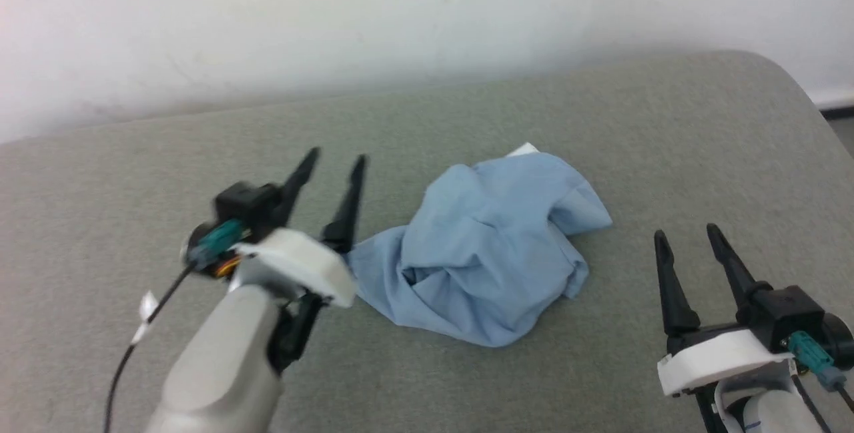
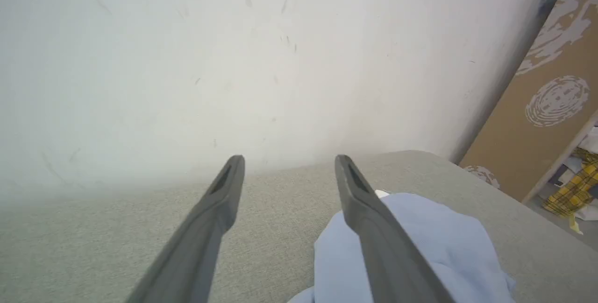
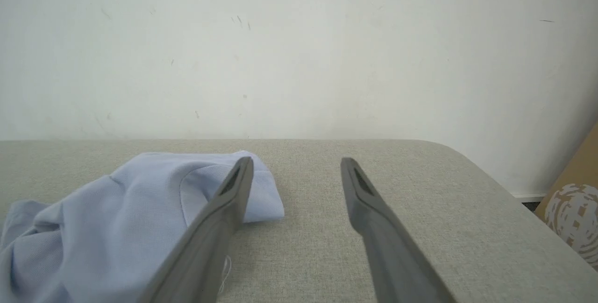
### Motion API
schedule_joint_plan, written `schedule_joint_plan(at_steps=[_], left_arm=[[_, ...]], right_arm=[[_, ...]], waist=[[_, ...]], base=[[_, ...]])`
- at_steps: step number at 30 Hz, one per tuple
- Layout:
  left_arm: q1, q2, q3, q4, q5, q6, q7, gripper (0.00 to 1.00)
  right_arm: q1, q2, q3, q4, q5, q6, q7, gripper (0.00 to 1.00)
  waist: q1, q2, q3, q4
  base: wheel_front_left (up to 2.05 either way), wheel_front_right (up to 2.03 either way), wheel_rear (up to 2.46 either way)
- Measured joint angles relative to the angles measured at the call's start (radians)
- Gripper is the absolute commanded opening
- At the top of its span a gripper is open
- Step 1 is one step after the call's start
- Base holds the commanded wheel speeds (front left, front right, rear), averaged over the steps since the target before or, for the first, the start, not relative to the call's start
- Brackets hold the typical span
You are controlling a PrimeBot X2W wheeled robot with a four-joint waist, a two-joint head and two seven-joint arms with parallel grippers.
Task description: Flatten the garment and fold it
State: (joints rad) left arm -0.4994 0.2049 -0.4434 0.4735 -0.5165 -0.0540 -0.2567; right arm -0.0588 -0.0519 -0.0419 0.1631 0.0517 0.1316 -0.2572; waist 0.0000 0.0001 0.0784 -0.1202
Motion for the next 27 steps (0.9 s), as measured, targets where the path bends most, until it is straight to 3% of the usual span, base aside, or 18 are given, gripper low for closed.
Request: schedule_joint_plan(at_steps=[6,15,21,27], left_arm=[[0.179,0.050,0.133,-0.164,0.012,0.060,0.000,1.00],[0.468,0.021,0.215,-0.337,0.096,0.109,0.000,1.00],[0.546,-0.032,0.251,-0.388,0.164,0.113,0.000,1.00],[0.556,-0.075,0.278,-0.399,0.207,0.089,0.000,1.00]], right_arm=[[0.024,0.000,-0.010,0.001,-0.010,0.000,0.000,1.00],[0.046,0.000,-0.008,-0.002,-0.007,0.000,0.000,1.00],[0.056,0.000,-0.005,-0.002,0.000,0.000,0.000,1.00],[0.060,0.000,0.000,-0.001,-0.014,0.000,0.012,1.00]], waist=[[-0.0001,0.0000,-0.040,0.066],[-0.0002,0.0000,-0.081,0.120],[0.0000,0.0000,-0.078,0.132],[0.0000,0.0000,-0.072,0.154]], base=[[0.00,0.00,0.00],[0.00,0.00,0.00],[0.00,0.00,0.00],[0.00,0.00,0.00]])
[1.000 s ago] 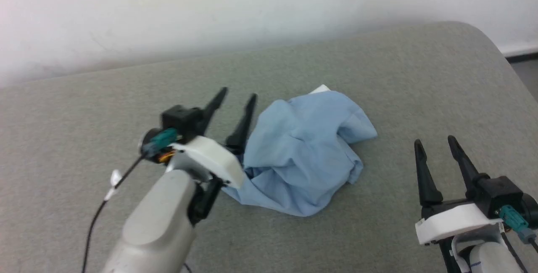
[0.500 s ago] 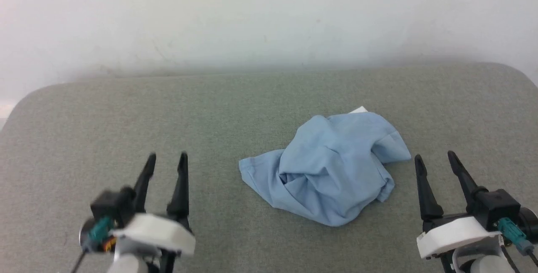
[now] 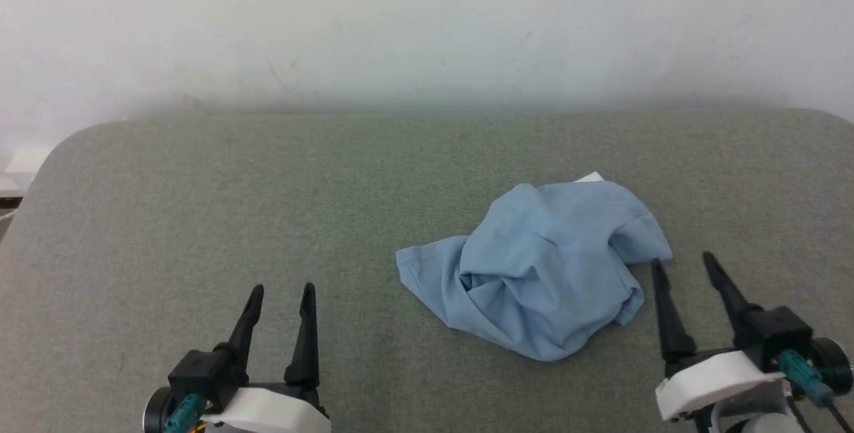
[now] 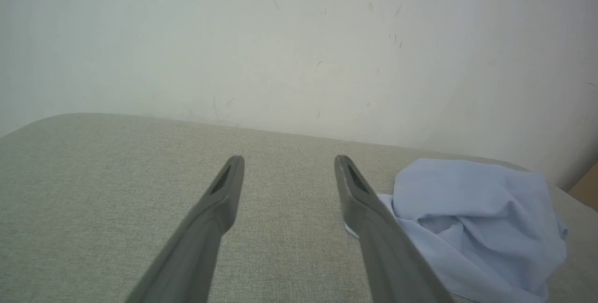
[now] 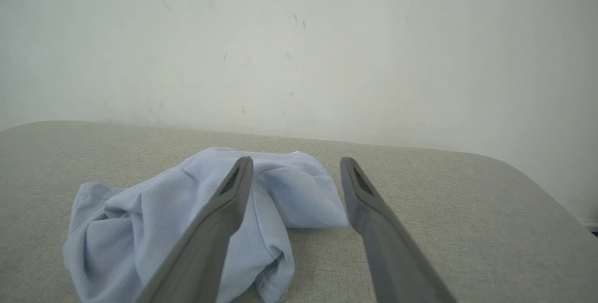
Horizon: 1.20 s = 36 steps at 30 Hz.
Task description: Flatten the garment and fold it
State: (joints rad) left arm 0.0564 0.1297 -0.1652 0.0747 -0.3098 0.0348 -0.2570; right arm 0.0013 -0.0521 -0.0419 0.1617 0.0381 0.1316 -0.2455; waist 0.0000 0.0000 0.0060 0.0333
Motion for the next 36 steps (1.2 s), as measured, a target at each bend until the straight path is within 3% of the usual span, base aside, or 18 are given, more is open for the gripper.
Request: schedule_joint_plan(at_steps=[3,6,13,17,23,30,31,32,33,36], left_arm=[[-0.001,-0.011,0.004,0.006,0.017,-0.017,0.000,1.00],[-0.003,-0.024,0.010,0.012,0.028,-0.026,0.000,1.00],[-0.025,-0.049,0.012,0.025,0.046,-0.045,0.000,1.00],[-0.042,-0.063,0.012,0.030,0.049,-0.052,0.000,1.00],[-0.064,-0.071,0.002,0.037,0.054,-0.060,0.000,1.00],[-0.072,-0.074,-0.002,0.046,0.055,-0.062,0.000,1.00],[-0.072,-0.074,-0.001,0.046,0.055,-0.062,0.000,1.00],[-0.072,-0.074,0.001,0.048,0.055,-0.062,0.000,1.00],[-0.072,-0.074,0.002,0.051,0.055,-0.062,0.000,1.00],[-0.072,-0.074,0.004,0.061,0.056,-0.062,0.000,1.00]], right_arm=[[0.000,-0.001,0.039,-0.007,-0.005,0.000,0.064,1.00],[0.000,-0.022,0.110,-0.021,0.002,0.000,0.205,1.00],[-0.045,-0.217,0.338,-0.083,0.192,0.000,0.669,1.00],[-0.108,-0.292,0.399,-0.116,0.288,0.000,0.834,1.00],[-0.168,-0.356,0.453,-0.062,0.324,0.000,0.925,1.00],[-0.207,-0.375,0.485,0.003,0.327,0.000,0.910,0.97],[-0.209,-0.376,0.487,0.010,0.330,0.000,0.903,0.46],[-0.212,-0.376,0.489,0.015,0.332,0.000,0.899,0.12],[-0.215,-0.377,0.494,0.018,0.332,0.000,0.891,0.00],[-0.222,-0.373,0.512,0.023,0.342,-0.001,0.861,0.00]], waist=[[0.0000,0.0000,0.003,0.016],[0.0001,0.0000,0.008,0.036],[0.0002,0.0000,0.042,0.086],[0.0002,0.0000,0.067,0.121],[0.0002,0.0000,0.108,0.179],[0.0000,0.0000,0.147,0.236],[0.0000,0.0000,0.150,0.241],[0.0000,0.0000,0.151,0.244],[0.0000,0.0000,0.151,0.245],[0.0001,0.0000,0.143,0.241]], base=[[0.00,0.00,0.00],[0.00,0.00,0.00],[0.00,0.00,0.00],[0.00,0.00,0.00],[0.00,0.00,0.00],[0.00,0.00,0.00],[0.00,0.00,0.00],[0.00,0.00,0.00],[0.00,0.00,0.00],[0.00,0.00,0.00]])
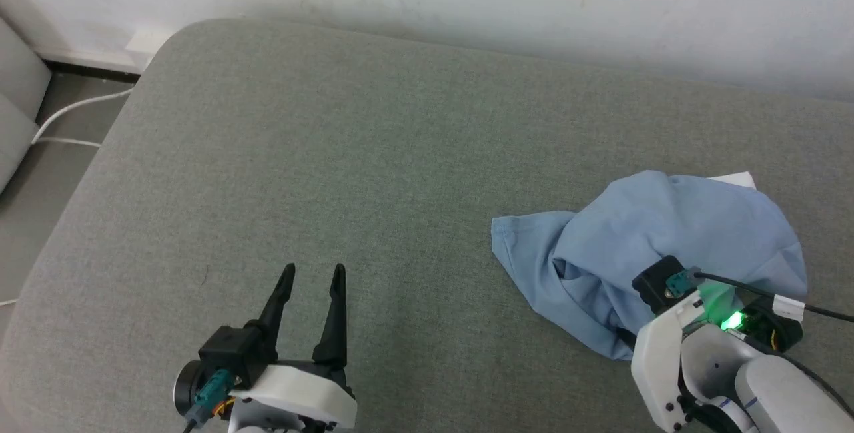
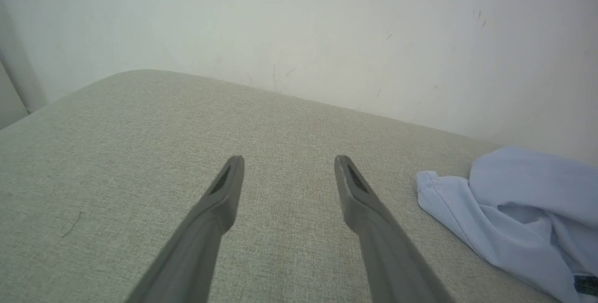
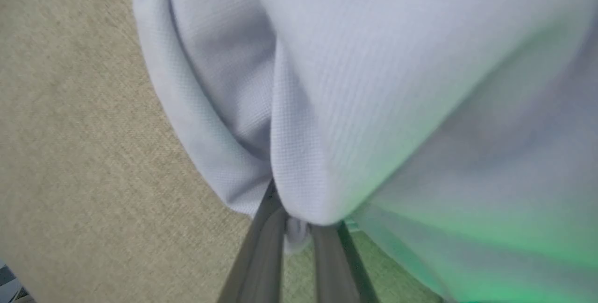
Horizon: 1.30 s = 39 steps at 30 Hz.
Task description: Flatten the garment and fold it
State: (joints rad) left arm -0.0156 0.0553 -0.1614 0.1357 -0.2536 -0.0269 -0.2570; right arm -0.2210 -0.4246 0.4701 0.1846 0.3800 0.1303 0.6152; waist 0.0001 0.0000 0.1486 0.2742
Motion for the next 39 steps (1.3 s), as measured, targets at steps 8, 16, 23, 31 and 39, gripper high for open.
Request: schedule_joint_plan(at_steps=[8,16,23,31,39], left_arm=[[0.005,-0.002,0.002,0.011,0.000,-0.007,0.000,1.00],[0.020,-0.003,0.014,0.012,0.007,-0.007,0.000,1.00],[0.030,-0.003,0.019,0.009,0.008,-0.007,0.000,1.00],[0.007,-0.003,0.005,0.012,0.006,-0.007,0.000,1.00],[-0.004,-0.003,0.011,0.027,0.007,-0.009,0.000,1.00]], right_arm=[[-0.008,0.042,0.072,-0.140,0.106,0.000,-0.097,0.00],[-0.125,0.125,-0.024,-0.314,0.182,0.001,-0.239,0.00],[-0.128,0.136,-0.305,-0.288,0.101,0.001,-0.265,0.00],[0.050,0.158,-0.498,0.062,0.086,0.001,-0.208,0.00],[0.033,0.188,-0.548,0.237,-0.015,0.001,-0.329,1.00]], waist=[[0.0000,0.0000,-0.060,-0.035],[-0.0002,0.0000,-0.103,-0.078],[-0.0001,0.0000,-0.098,-0.110],[0.0000,0.0000,-0.058,-0.124],[0.0000,0.0000,-0.038,-0.140]], base=[[0.00,0.00,0.00],[0.00,0.00,0.00],[0.00,0.00,0.00],[0.00,0.00,0.00],[0.00,0.00,0.00]])
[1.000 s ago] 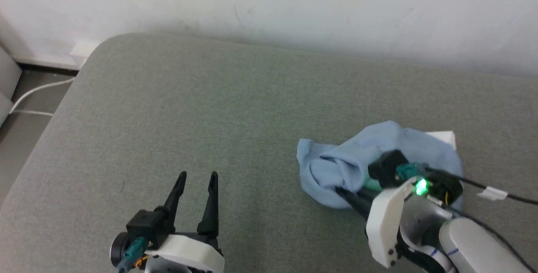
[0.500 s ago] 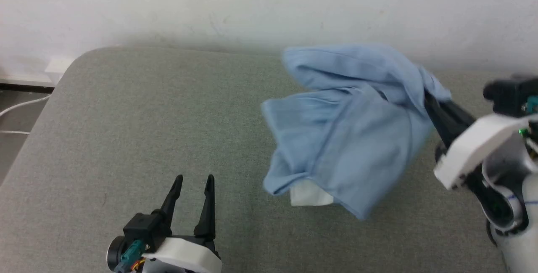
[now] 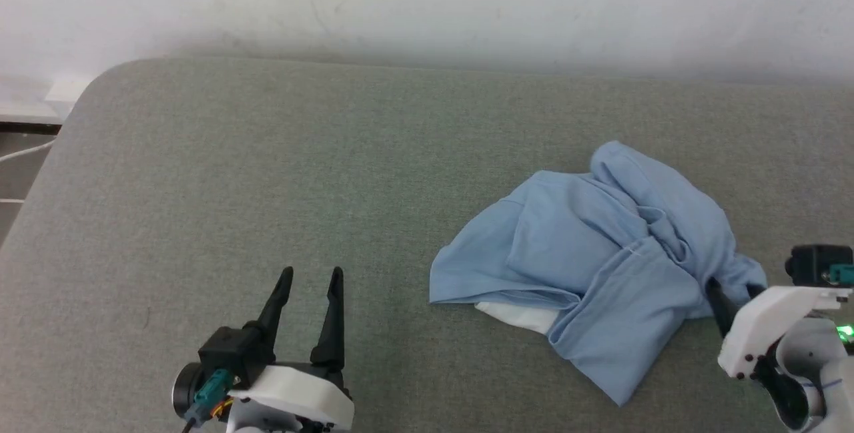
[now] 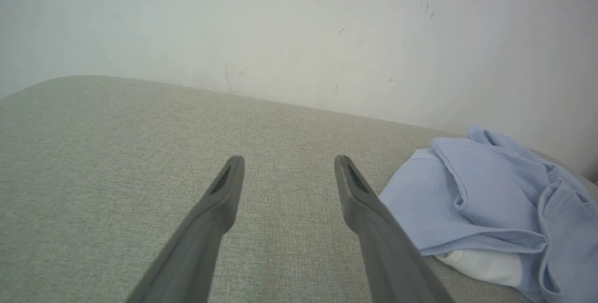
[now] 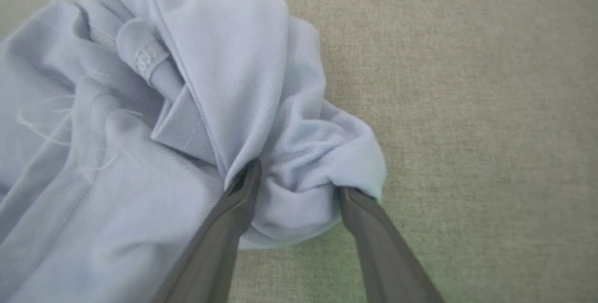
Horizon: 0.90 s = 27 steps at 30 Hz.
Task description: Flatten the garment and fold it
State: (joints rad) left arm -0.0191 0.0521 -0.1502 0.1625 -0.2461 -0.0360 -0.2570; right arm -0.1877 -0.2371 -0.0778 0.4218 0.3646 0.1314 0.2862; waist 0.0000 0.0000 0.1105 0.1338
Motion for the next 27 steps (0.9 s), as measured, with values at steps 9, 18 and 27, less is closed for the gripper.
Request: schedule_joint_plan(at_steps=[9,18,27], left_arm=[[-0.003,0.000,0.006,0.000,-0.008,-0.007,0.000,1.00],[-0.003,-0.001,-0.022,-0.004,-0.035,-0.009,0.000,1.00],[-0.078,0.022,-0.145,0.053,0.001,-0.053,0.169,1.00]], right_arm=[[-0.036,-0.007,0.089,-0.169,-0.064,0.000,-0.247,1.00],[0.092,0.047,0.076,-0.356,-0.162,0.000,-0.484,1.00],[0.198,0.140,0.026,-0.451,-0.273,0.000,-0.534,1.00]], waist=[[0.0000,0.0000,-0.025,-0.044],[-0.0001,0.0000,-0.056,-0.090],[0.0000,0.0000,-0.027,-0.127]], base=[[0.00,0.00,0.00],[0.00,0.00,0.00],[0.00,0.00,0.00]])
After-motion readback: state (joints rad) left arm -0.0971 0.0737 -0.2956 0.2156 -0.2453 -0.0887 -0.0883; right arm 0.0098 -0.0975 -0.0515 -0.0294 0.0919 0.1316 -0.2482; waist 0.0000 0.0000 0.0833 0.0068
